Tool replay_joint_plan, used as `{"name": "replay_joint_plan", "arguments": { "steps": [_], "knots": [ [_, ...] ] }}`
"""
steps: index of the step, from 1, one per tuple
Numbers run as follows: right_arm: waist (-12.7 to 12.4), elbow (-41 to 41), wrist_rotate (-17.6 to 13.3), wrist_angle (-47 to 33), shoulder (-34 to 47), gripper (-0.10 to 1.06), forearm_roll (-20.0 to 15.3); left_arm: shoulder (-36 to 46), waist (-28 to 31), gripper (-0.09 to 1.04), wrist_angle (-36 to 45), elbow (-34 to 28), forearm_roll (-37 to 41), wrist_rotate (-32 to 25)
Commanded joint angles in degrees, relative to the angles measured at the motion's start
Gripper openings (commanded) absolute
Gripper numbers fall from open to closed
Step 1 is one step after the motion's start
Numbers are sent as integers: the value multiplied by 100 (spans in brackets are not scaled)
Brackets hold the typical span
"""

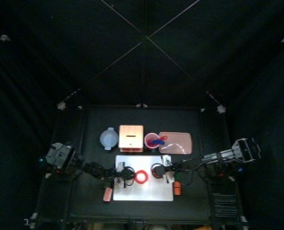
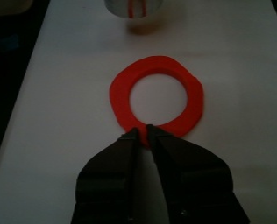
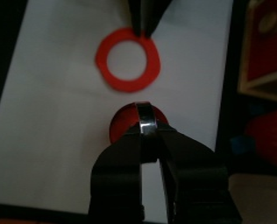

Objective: Get the cutter from the drawer then cut the dough then place the extra dough in the bowl
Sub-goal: Place the extra dough in the bowl

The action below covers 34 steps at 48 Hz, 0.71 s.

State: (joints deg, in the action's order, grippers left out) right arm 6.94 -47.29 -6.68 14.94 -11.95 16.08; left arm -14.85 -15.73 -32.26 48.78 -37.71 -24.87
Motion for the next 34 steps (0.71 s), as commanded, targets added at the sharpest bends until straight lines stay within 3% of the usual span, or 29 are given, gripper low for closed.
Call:
{"name": "replay_joint_plan", "arguments": {
  "steps": [1, 9, 18, 26, 34],
  "knots": [
    [-123, -35, -26, -9, -141, 37, -62, 255, 149, 61, 0, -18, 114, -88],
    [-281, -62, -18, -35, -18, 43, -299, 343, 185, 63, 18, -53, 220, -378],
    [-308, -105, -26, -35, 70, 63, -431, 422, 185, 66, 62, -70, 237, -633],
    [-308, -97, -18, -35, 62, 77, -765, 580, 185, 69, 53, -62, 220, -668],
    [-264, -70, -18, -35, 62, 78, -809, 703, 211, 70, 35, 18, 220, -694]
  ]
}}
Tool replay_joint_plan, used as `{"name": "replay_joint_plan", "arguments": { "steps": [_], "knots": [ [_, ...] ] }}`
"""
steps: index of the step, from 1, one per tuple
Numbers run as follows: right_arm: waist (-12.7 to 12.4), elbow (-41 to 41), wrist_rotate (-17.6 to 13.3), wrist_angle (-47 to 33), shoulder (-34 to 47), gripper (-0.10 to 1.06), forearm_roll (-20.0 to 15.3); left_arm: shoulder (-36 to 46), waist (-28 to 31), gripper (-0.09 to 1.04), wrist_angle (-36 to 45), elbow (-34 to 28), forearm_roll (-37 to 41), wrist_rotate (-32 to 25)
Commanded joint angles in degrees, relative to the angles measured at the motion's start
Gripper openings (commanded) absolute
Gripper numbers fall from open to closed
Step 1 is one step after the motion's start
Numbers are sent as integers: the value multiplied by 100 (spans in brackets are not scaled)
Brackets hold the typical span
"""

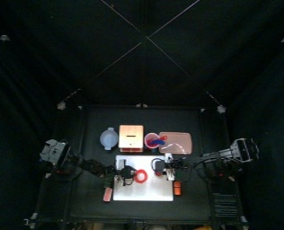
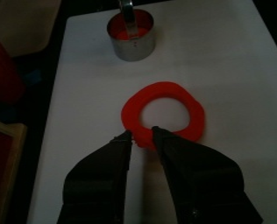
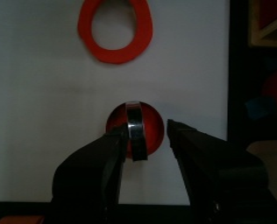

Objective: Get the cutter from the drawer then cut the dough then place the extra dough in the bowl
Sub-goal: Place the extra dough in the bowl

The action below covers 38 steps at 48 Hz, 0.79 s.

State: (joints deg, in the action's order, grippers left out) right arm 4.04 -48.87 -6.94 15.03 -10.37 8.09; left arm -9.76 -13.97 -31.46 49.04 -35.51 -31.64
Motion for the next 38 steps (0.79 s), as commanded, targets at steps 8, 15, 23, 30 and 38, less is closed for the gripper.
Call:
{"name": "replay_joint_plan", "arguments": {
  "steps": [8, 15, 23, 30, 38],
  "knots": [
    [35, 141, 9, -53, -97, 78, -35, 387, 79, 70, -44, 132, 0, -202],
    [35, 158, 18, -44, -97, 78, -35, 677, 97, 70, -44, 193, 9, -352],
    [35, 167, 18, -53, -88, 78, -9, 633, 264, 69, 44, 105, 44, -422],
    [35, 185, 26, -53, -88, 78, -18, 237, 483, 70, 475, -246, 237, -404],
    [88, 185, 26, -44, -88, 78, -35, -202, 686, 70, 1292, -800, 439, -404]
  ]
}}
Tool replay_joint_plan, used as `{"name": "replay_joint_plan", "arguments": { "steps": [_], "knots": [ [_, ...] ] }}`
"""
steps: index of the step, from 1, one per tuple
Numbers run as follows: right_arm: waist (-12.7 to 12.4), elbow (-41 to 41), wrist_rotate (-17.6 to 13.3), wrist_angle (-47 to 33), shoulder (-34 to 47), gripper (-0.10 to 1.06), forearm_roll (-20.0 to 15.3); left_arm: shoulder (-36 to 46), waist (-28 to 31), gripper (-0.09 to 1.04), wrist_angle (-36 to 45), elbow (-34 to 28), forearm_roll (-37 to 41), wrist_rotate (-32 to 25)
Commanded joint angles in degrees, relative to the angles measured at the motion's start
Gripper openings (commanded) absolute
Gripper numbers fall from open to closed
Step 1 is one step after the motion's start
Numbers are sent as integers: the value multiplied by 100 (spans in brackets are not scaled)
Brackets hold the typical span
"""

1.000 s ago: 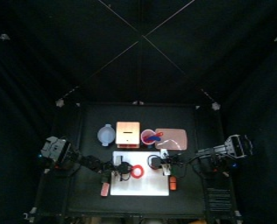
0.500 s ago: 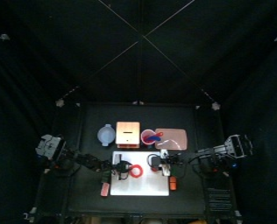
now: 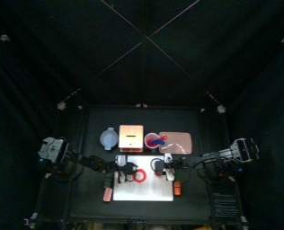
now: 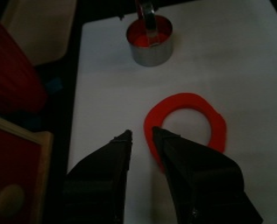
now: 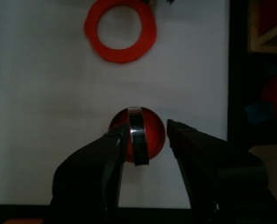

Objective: Get the cutter from the drawer then cut the dough then place the extra dough in the bowl
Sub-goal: Place the extra dough in the bowl

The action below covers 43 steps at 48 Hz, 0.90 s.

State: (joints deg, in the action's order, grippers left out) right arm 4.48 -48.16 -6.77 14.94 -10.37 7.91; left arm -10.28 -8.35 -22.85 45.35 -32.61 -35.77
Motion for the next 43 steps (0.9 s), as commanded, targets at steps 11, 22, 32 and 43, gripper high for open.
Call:
{"name": "replay_joint_plan", "arguments": {
  "steps": [11, 22, 32, 43],
  "knots": [
    [70, 105, 0, -44, -79, 78, -79, -316, 255, 70, 1169, -765, 290, 35],
    [70, 114, 0, -35, -44, 78, -88, -413, 413, 70, 1362, -765, 272, 44],
    [70, 114, 0, -44, -9, 78, -123, -431, 439, 71, 1345, -782, 264, 44],
    [79, 114, 9, -44, -9, 78, -97, -536, 448, 69, 1863, -826, 272, 53]
  ]
}}
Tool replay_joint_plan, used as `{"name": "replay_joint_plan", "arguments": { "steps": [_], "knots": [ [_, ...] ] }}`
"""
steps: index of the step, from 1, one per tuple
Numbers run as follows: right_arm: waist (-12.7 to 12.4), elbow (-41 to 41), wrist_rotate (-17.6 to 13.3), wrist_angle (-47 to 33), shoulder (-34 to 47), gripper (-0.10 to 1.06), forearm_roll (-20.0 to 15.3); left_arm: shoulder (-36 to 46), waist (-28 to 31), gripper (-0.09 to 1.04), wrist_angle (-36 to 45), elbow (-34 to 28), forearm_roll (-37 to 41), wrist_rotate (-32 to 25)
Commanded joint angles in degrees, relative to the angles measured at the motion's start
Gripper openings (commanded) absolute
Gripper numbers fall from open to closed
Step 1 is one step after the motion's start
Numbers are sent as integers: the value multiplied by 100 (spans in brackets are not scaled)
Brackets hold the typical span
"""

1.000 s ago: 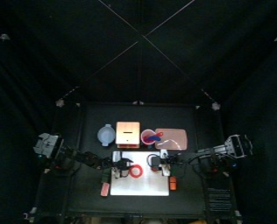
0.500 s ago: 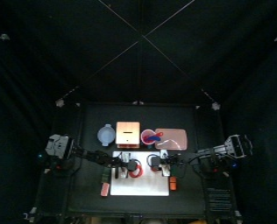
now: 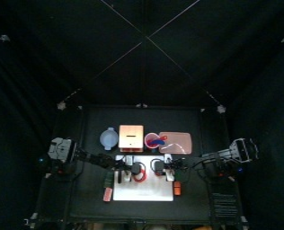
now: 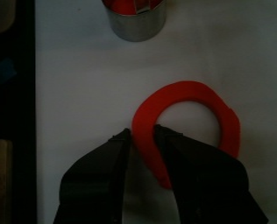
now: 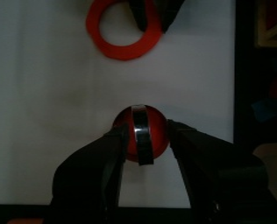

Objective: Get the cutter from the drawer then cut the dough then place the extra dough in the bowl
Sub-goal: Place the extra dough in the bowl

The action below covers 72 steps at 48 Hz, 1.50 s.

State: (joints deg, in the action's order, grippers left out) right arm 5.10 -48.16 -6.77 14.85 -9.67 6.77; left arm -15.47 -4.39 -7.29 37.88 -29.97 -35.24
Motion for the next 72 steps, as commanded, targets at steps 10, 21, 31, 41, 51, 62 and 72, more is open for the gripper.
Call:
{"name": "replay_joint_plan", "arguments": {
  "steps": [10, 21, 31, 41, 51, 62, 72],
  "knots": [
    [53, 167, 9, -35, -70, 78, 18, -62, 70, 63, 563, -114, -9, 9],
    [88, 211, 9, -35, -79, 78, 0, -18, 97, 59, 527, -114, 0, 9],
    [114, 211, 0, -9, -176, 78, -9, 299, 88, 60, 132, -70, 0, 0],
    [105, 167, 0, 26, -360, 78, -9, 984, 88, 60, -387, 167, 9, -18],
    [79, 255, 0, 9, -650, 78, -9, 1793, 44, 60, -1046, 624, 35, -18],
    [70, 158, 0, -237, -958, 78, 9, 2725, 88, 61, -1758, 1090, 62, -53],
    [62, 88, 9, -308, -967, 78, 9, 3577, 527, 61, -1846, 1468, 141, -202]
  ]
}}
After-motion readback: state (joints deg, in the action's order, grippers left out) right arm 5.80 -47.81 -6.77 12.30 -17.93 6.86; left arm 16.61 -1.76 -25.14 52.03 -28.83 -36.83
